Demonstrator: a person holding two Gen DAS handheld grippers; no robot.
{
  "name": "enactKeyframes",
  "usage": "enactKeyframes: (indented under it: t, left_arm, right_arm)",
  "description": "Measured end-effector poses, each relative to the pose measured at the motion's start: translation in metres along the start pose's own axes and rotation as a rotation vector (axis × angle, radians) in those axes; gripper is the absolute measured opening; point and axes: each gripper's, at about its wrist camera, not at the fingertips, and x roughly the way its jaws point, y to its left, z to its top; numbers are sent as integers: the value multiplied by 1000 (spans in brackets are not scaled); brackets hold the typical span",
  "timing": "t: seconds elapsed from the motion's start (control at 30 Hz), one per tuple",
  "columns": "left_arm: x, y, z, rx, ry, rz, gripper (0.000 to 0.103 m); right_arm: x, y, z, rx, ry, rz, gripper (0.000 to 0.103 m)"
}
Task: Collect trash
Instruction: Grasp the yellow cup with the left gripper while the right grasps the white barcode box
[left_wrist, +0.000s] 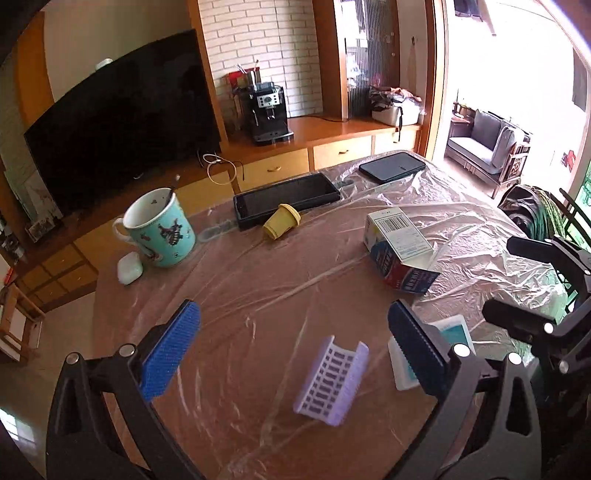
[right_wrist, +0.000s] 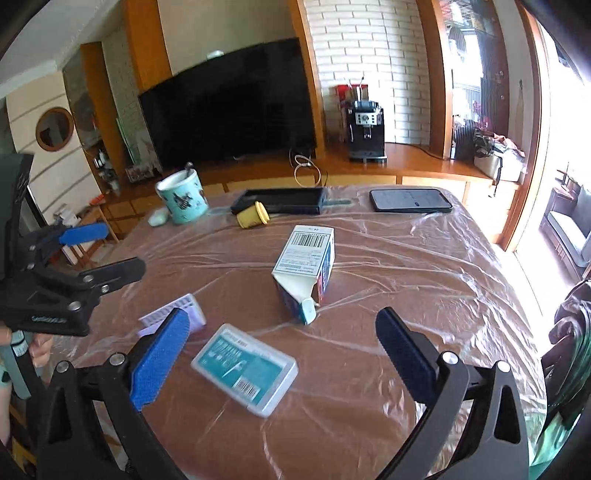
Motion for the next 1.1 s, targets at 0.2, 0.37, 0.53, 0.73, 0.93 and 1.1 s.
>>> enactKeyframes:
  t: [0.2, 0.37, 0.53, 0.73, 0.93, 1.1]
  left_arm:
    - [59, 15, 32, -85, 81, -56, 101]
    - [100, 21, 51, -96, 122, -28, 95]
    - [129, 29, 62, -133, 155, -45, 88]
    - [153, 34, 72, -158, 185, -78, 82]
    - [164, 31, 74, -167, 196, -98, 73]
    - [170, 29, 76, -169, 192, -90, 71]
  right_arm:
    - [43, -3, 11, 26, 63, -21, 99]
    - [72, -4, 22, 24, 95, -49, 99]
    - [92, -4, 32, 16, 112, -51, 99]
    - [106, -7, 38, 17, 126, -41, 96]
    - [114, -7, 37, 19, 141, -36, 95]
    - [120, -8, 37, 40, 150, -28, 92]
